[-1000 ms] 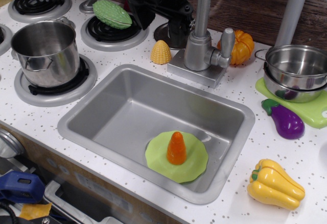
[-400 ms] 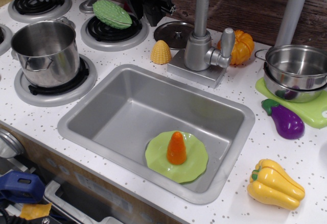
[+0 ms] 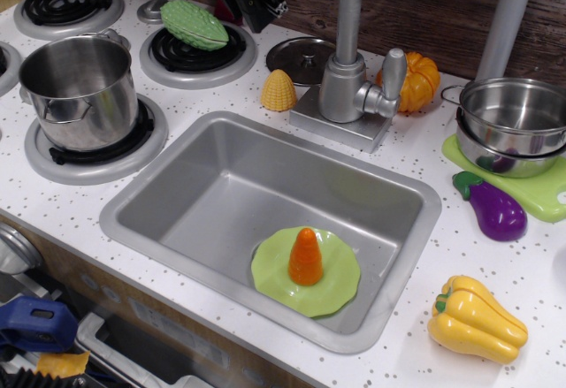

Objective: Turn faucet front to left

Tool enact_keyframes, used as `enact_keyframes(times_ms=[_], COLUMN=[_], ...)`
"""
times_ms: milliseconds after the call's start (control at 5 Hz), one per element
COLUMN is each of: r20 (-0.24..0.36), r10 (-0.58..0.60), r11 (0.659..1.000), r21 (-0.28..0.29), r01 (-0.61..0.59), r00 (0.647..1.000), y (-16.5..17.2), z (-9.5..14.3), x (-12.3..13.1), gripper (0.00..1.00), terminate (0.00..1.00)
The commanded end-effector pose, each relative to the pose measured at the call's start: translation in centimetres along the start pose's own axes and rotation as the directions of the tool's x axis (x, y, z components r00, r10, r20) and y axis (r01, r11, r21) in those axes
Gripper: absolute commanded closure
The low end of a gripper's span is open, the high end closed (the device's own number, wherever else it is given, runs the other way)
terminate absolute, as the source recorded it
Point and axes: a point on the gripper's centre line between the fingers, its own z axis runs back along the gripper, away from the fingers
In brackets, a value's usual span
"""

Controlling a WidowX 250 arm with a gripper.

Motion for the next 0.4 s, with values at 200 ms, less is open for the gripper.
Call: enact_keyframes(times_ms=[200], r20=[0.095], r10=[-0.099], r11=[0.989], r21=[0.124], r01=[0.087], r00=[0.991], y=[4.8], z=[-0.9], x=[1.7], gripper=[1.0], terminate=[0.0])
